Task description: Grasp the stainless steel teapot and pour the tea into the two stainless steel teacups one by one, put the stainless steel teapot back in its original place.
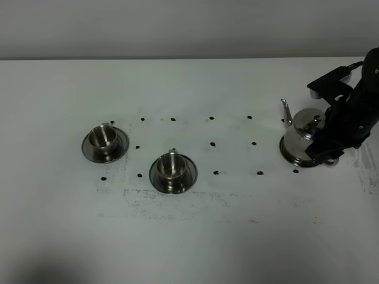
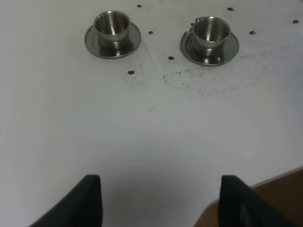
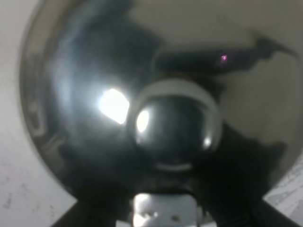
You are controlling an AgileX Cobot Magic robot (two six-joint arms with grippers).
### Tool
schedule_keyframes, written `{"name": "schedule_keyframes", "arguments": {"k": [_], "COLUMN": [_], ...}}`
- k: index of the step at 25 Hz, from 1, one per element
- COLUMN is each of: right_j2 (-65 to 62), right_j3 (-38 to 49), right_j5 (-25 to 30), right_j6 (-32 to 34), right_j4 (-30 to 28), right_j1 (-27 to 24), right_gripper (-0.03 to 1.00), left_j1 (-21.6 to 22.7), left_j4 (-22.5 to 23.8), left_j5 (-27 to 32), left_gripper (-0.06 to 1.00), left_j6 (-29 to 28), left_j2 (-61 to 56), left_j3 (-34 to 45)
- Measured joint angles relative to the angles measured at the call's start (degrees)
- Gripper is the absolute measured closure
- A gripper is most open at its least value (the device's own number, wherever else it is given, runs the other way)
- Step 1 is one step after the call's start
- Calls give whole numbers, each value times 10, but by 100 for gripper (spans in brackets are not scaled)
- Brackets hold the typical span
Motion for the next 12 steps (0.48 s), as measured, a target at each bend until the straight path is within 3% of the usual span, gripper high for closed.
{"name": "schedule_keyframes", "arguments": {"k": [12], "right_j2": [1], "right_j3": [-1], "right_j5": [5], "right_j6": [1], "right_j4": [-15], "right_j1": [0], "right_gripper": [51], "left_j1": [0], "left_j4": [0], "left_j5": [0], "left_gripper": [42], "left_j6": [0], "left_j2": [0], "left_j3": [0]}}
